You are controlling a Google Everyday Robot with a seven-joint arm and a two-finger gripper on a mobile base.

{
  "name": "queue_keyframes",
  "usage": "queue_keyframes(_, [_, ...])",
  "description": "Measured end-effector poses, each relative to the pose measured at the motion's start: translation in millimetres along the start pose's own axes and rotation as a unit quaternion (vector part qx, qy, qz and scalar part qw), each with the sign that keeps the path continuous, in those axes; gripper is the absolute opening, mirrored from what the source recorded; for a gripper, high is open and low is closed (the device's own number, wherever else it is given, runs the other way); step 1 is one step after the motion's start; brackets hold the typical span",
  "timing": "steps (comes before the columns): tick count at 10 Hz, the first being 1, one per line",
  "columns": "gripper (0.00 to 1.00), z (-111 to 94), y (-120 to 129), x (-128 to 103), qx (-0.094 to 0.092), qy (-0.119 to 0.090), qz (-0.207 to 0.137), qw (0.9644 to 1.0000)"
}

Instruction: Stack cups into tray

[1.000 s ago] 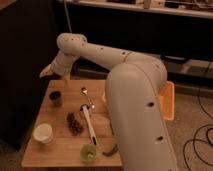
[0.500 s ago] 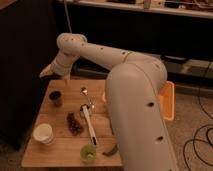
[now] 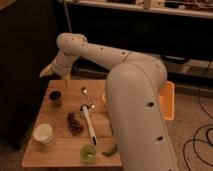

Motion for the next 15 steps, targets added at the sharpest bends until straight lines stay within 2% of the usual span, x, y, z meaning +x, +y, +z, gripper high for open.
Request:
queue_keyframes(1, [0.80,-4,-1,3,0.002,-0.001,-0.001,1.0000])
queue_keyframes(4, [0.80,-31,-20,38,0.001,-0.008,-0.004,1.0000])
queue_keyframes(6, [0.80,-55,-51,84,-0.001,-0.009,-0.001,1.0000])
queue_keyframes(8, [0.80,-65,-79,126,0.002,-0.008,0.010,0.9999])
queue_keyframes(9, [0.80,-70,-102,153,0.005,-0.010,0.023,0.9997])
queue_keyframes(11, [0.80,-78,-141,187,0.012,-0.016,0.053,0.9984])
queue_keyframes(12, [0.80,-79,-161,204,0.025,-0.017,0.071,0.9970])
queue_keyframes(13, [0.80,-78,-185,222,0.054,-0.015,0.103,0.9932])
queue_keyframes(15, [0.80,-78,-206,236,0.082,-0.014,0.132,0.9877])
